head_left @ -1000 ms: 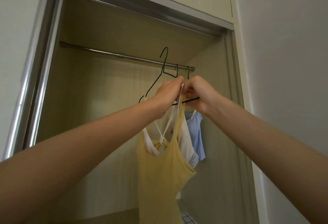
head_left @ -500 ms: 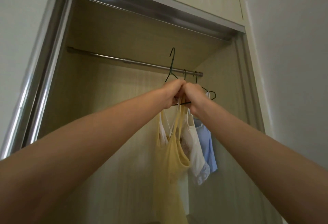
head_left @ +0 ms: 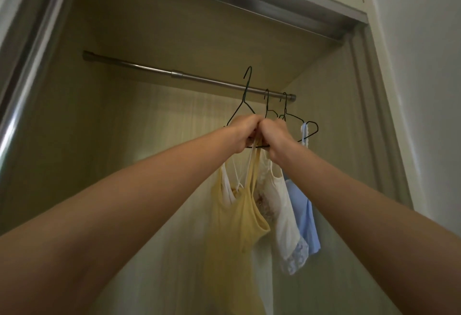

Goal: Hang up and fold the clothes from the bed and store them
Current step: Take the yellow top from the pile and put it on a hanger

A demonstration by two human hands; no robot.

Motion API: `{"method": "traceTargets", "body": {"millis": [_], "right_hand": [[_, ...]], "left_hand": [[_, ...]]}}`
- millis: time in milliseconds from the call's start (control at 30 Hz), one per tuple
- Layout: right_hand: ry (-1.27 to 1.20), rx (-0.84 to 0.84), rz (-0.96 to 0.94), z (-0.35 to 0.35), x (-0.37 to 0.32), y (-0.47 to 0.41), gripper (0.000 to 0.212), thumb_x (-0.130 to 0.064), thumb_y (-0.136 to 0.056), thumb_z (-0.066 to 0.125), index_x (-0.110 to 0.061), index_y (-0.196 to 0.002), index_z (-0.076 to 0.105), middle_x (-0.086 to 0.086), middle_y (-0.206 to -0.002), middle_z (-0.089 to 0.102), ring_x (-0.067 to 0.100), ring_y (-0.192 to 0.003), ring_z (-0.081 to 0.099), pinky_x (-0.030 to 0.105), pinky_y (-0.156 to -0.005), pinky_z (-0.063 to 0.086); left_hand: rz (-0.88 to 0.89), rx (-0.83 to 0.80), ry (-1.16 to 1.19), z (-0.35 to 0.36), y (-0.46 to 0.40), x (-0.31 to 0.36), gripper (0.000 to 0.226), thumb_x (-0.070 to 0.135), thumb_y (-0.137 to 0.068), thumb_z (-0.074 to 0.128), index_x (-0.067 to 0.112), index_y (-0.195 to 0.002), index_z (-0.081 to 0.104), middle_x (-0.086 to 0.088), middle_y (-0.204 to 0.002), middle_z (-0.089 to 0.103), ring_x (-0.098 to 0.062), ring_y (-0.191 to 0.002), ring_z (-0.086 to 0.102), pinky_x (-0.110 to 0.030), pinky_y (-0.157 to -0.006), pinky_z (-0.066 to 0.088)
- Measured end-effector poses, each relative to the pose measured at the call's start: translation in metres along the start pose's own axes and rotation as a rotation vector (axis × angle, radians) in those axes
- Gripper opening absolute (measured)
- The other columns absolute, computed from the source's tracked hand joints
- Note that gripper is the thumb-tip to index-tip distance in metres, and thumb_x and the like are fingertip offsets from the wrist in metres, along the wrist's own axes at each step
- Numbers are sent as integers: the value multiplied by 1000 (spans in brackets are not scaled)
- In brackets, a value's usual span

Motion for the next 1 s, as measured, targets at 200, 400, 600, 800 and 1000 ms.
{"method": "traceTargets", "body": {"millis": [200, 400, 600, 800, 1000], "right_hand": [[-4, -9, 29, -4, 30, -62, 11, 1, -88, 41, -8, -81, 44, 10, -68, 51, 20, -64, 54, 32, -60, 46], [-45, -38, 20, -1, 44, -119, 21, 1, -89, 42, -8, -71, 41, 10, -66, 50, 21, -63, 54, 34, -63, 49], [-48, -42, -45, 6, 38, -159, 23, 0, -91, 42, -9, -70, 38, 8, -63, 45, 18, -54, 46, 28, -45, 35], [-24, -58, -78, 7, 34, -188, 21, -5, -94, 45, -8, -73, 44, 10, -74, 54, 17, -55, 53, 20, -37, 38], [-46, -63, -49, 9, 48, -200, 20, -4, -92, 45, -8, -73, 49, 12, -74, 56, 19, -57, 55, 26, -44, 46]], "left_hand": [[-20, 15, -48, 22, -52, -19, 29, 15, -95, 47, 12, -67, 51, -3, -50, 52, -13, -42, 52, -12, -33, 36], [-22, 49, -60, 33, -102, -30, 32, 11, -95, 42, 10, -64, 45, -2, -40, 48, -9, -26, 46, -11, -30, 32], [28, 86, -84, 37, -145, -24, 34, 11, -96, 37, 11, -62, 42, -4, -41, 44, -12, -28, 43, -11, -32, 30], [42, 94, -68, 42, -172, -22, 34, 14, -97, 34, 10, -65, 45, -5, -42, 49, -18, -51, 46, -20, -46, 37], [12, 105, -109, 43, -180, -31, 34, 14, -96, 36, 10, -63, 44, 0, -32, 46, -15, -38, 49, -18, -43, 39]]}}
Point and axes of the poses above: each hand's wrist, its own y-axis away from the middle knuckle, its own z-axis out of the palm, x = y × z, the point moved 6 cm from there along -y, towards the middle knuckle
